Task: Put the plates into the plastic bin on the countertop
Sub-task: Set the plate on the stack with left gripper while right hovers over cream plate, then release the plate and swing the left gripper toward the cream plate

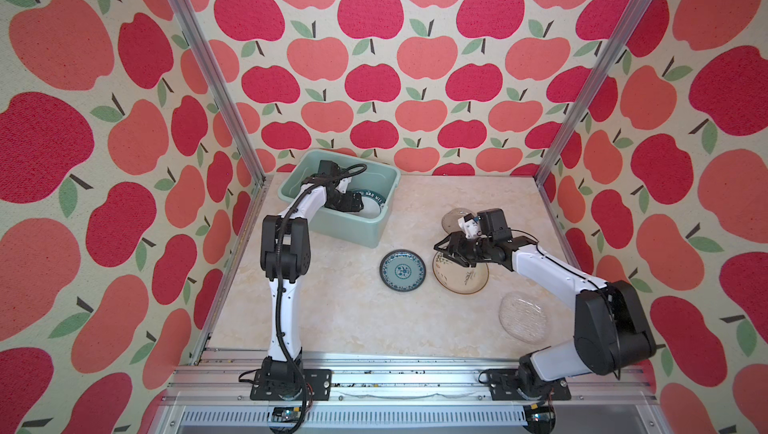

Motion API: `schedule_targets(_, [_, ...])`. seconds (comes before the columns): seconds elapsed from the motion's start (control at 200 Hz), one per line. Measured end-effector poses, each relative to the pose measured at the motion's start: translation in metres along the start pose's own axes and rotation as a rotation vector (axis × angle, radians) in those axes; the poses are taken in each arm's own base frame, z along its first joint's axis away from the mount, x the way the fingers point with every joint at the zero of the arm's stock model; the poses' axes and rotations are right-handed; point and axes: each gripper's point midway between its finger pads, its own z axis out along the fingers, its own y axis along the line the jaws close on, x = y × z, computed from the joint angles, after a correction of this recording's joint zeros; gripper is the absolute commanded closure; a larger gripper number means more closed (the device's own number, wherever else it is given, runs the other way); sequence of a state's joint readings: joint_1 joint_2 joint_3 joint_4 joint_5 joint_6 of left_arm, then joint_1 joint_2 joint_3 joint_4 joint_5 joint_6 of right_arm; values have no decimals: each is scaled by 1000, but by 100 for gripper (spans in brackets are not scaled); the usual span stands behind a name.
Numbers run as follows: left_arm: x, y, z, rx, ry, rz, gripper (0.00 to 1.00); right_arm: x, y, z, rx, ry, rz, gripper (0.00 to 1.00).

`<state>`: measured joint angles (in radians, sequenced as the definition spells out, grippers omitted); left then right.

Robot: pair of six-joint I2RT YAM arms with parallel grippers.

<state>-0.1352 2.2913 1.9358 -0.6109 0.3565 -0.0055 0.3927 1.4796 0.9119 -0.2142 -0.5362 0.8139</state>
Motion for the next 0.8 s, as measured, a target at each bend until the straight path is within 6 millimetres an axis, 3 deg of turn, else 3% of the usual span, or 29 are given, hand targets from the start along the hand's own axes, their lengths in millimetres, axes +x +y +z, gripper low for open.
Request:
schedule_targets(0.17, [-2, 7, -9, -42, -39, -35, 1, -2, -2, -2, 32, -6, -6, 45])
schedule_targets(0.36, [-20, 15, -42, -79, -148, -93, 1, -10, -11, -14, 129, -28, -20, 41])
schedule_targets(0.485, [-39, 16, -73, -102, -247, -117, 1, -20, -21, -30, 194, -62, -24, 39])
schedule_targets(0.63, [-48, 12, -110, -129, -353, -158, 1, -29, -32, -52, 243, -98, -33, 39])
schedule_targets(0.8, [-59, -8, -177, -104, -507, -201, 1, -33, -46, -76, 289, -124, -50, 37])
